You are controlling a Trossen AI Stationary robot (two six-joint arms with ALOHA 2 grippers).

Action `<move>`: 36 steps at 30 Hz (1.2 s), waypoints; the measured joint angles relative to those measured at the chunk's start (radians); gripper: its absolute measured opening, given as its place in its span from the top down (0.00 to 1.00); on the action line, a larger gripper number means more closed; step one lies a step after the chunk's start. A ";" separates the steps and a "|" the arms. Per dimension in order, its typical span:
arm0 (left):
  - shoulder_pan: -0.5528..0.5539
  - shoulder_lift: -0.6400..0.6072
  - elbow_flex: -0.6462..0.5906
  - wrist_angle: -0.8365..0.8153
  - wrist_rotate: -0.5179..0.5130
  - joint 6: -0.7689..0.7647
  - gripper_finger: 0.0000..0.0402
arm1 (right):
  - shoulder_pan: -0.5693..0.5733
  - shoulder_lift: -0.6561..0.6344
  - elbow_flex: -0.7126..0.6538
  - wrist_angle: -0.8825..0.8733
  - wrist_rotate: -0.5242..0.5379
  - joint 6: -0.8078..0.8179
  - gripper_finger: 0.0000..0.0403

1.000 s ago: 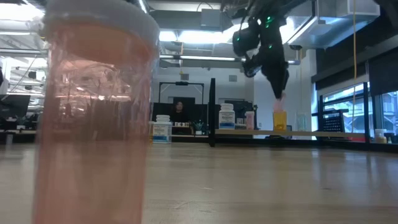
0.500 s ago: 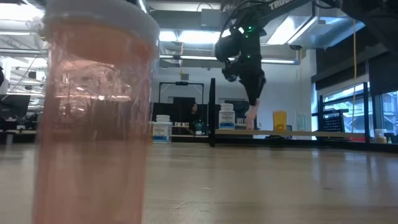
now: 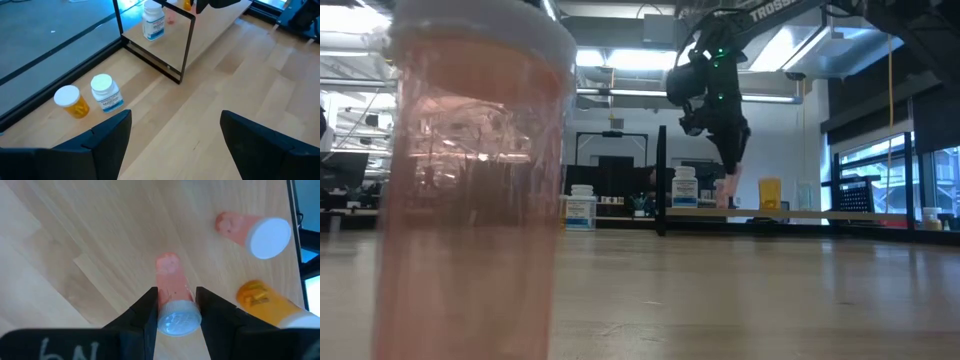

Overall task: Pick and place medicine bottles onto shelf by color
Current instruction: Put the top pink pill bottle on the shelf aligned with the other pink bottle

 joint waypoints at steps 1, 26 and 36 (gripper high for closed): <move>0.000 0.000 0.000 0.000 0.000 0.000 0.26 | 0.000 0.000 0.000 0.005 0.000 0.000 0.69; 0.000 0.000 0.000 0.000 -0.001 0.000 0.26 | 0.001 0.000 -0.079 0.071 -0.001 -0.006 0.69; 0.000 0.000 0.000 0.000 -0.001 0.000 0.26 | 0.004 0.000 -0.079 0.094 -0.001 -0.026 0.69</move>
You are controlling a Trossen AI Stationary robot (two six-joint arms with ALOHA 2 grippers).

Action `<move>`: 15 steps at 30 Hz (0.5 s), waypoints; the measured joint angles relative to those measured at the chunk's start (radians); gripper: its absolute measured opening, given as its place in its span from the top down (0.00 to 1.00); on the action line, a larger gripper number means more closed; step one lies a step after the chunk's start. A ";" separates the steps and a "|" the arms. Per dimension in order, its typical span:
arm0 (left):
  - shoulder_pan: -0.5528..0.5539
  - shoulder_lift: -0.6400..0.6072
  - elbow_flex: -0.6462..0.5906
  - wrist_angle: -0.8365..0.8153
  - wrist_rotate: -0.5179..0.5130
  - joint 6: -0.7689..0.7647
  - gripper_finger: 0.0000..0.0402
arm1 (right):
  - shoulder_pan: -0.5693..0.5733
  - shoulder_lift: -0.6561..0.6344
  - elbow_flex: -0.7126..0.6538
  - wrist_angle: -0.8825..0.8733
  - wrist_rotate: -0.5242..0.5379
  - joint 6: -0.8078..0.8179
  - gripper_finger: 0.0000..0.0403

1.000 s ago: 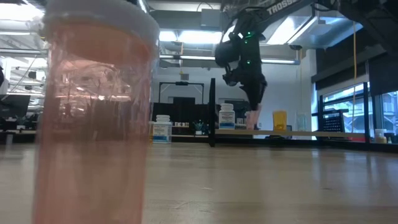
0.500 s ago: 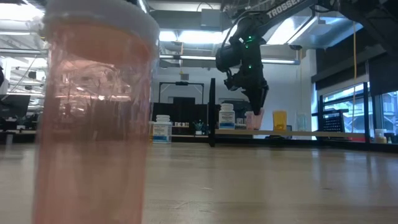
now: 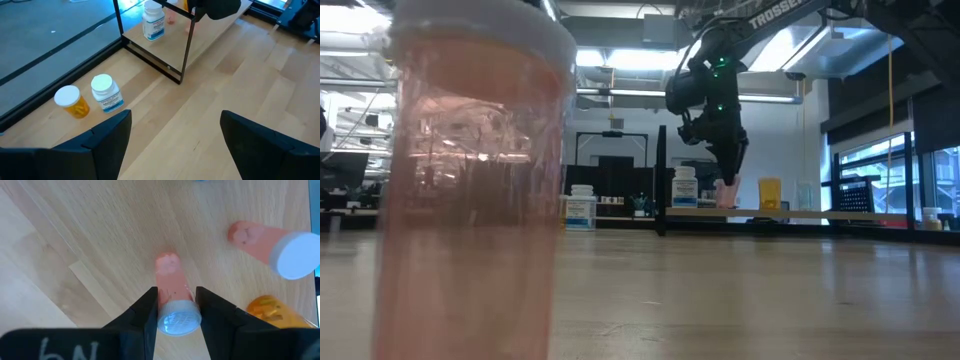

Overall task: Pick and place medicine bottles onto shelf by color
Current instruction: Put the top pink pill bottle on the shelf aligned with the other pink bottle

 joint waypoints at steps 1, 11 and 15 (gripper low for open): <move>0.000 0.000 0.000 0.000 0.000 0.000 0.26 | 0.000 0.000 0.000 0.000 0.000 0.000 0.69; 0.000 0.000 0.000 0.000 0.000 0.000 0.26 | 0.000 0.000 0.000 0.006 0.041 0.000 0.69; 0.000 0.000 0.000 0.000 0.000 0.000 0.26 | 0.000 0.000 0.000 0.006 0.026 -0.005 0.69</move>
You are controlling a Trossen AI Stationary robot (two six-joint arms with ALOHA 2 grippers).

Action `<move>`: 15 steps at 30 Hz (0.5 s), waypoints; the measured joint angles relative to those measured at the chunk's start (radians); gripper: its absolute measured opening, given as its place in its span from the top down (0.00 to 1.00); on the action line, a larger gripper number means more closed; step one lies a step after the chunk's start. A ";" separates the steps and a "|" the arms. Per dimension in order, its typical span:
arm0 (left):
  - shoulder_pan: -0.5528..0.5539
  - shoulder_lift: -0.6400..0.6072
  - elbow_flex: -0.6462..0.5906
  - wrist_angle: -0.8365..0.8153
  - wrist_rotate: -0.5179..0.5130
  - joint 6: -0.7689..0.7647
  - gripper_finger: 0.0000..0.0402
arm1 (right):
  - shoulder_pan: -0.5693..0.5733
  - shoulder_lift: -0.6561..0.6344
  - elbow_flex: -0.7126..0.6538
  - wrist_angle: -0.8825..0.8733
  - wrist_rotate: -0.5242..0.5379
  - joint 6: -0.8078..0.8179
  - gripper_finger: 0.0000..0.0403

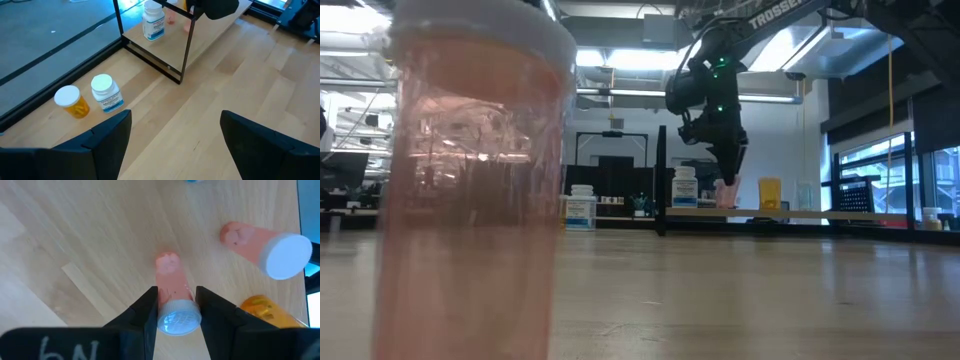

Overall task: Pick and place medicine bottles onto shelf by color
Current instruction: Put the top pink pill bottle on the shelf aligned with the other pink bottle

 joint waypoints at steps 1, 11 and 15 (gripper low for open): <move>0.000 0.000 0.000 0.000 0.000 0.000 0.26 | 0.000 0.000 0.000 0.000 0.000 -0.006 0.69; 0.000 0.000 0.000 0.000 0.000 0.000 0.26 | 0.000 -0.001 0.000 0.000 0.000 -0.011 0.69; 0.000 0.000 0.000 0.000 0.000 0.000 0.26 | 0.000 -0.001 0.000 0.000 -0.001 -0.016 0.69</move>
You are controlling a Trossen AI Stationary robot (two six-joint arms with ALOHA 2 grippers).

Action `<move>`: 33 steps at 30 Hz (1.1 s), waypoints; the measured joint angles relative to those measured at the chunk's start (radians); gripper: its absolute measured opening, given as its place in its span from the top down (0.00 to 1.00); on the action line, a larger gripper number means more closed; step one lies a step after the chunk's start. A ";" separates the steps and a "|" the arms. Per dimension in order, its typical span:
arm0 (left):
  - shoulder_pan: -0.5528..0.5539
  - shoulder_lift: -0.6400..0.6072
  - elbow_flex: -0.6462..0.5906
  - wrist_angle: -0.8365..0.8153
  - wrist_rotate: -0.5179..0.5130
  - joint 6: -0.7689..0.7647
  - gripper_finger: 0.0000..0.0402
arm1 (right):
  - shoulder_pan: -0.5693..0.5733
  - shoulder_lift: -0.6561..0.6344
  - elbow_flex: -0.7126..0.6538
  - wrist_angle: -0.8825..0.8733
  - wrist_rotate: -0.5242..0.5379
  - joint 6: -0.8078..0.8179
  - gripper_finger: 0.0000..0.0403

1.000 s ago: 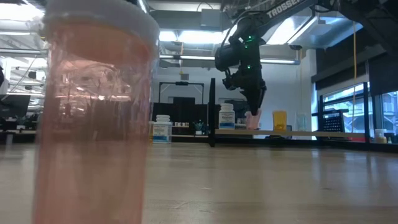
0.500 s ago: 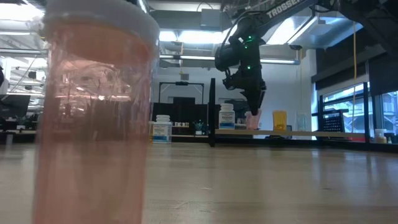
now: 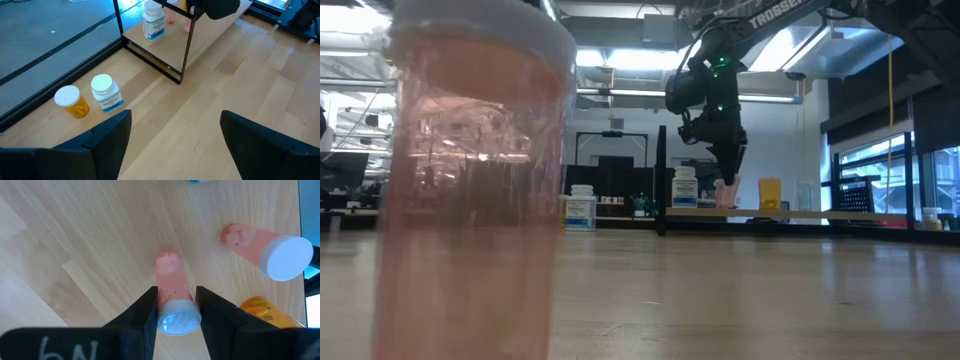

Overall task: Pick and place medicine bottles onto shelf by color
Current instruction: Put the top pink pill bottle on the shelf aligned with the other pink bottle

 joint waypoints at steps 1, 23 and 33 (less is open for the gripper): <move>0.000 0.000 0.000 0.000 0.000 0.000 0.26 | 0.000 0.000 0.000 0.000 0.000 0.000 0.69; 0.000 0.000 0.000 0.000 0.000 0.000 0.26 | 0.000 0.000 0.028 0.005 0.009 -0.004 0.54; 0.000 0.000 0.000 0.000 0.000 0.000 0.26 | 0.000 0.000 0.176 -0.038 0.010 -0.002 0.54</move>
